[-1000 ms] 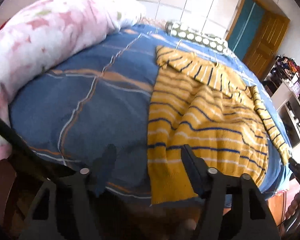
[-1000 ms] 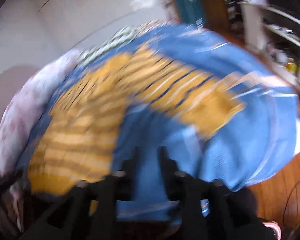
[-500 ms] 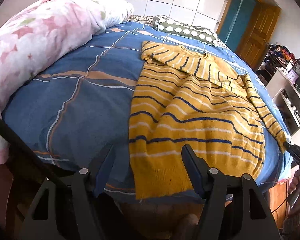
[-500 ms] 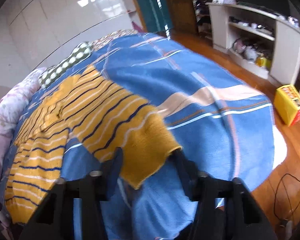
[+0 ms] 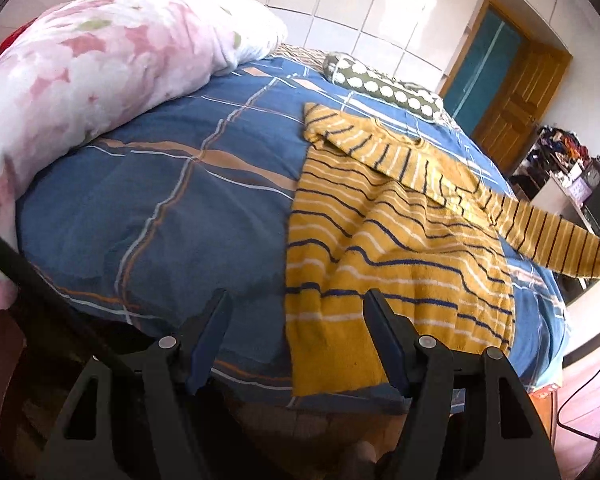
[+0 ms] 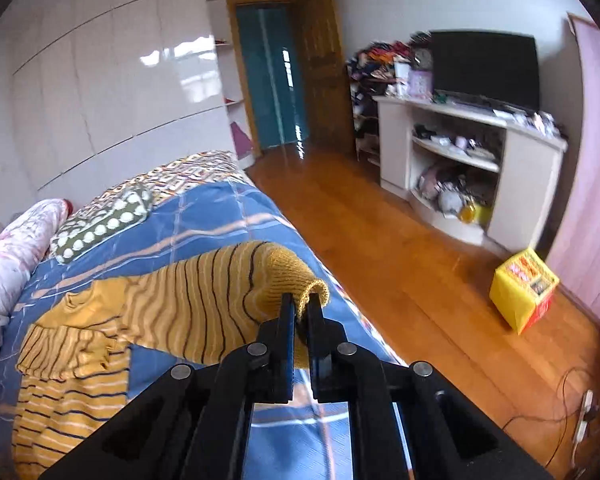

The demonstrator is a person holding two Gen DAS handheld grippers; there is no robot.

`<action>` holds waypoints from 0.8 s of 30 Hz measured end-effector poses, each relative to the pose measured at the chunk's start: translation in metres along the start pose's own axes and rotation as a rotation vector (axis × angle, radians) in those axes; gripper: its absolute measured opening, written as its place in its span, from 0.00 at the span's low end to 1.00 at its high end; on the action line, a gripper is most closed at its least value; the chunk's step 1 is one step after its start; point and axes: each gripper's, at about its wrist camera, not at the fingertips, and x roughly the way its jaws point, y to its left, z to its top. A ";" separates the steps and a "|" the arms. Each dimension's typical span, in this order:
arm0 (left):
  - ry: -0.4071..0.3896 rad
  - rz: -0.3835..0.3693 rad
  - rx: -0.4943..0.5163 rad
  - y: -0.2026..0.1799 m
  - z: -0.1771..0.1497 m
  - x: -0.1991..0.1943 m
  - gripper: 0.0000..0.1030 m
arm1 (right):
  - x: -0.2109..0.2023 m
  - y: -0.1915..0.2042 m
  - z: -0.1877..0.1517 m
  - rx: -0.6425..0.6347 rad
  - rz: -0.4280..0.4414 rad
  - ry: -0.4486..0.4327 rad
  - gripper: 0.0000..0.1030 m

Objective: Fold small clothes

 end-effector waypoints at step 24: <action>-0.076 0.031 0.022 0.057 -0.008 0.001 0.66 | 0.118 0.555 -0.123 -0.648 0.588 0.377 0.06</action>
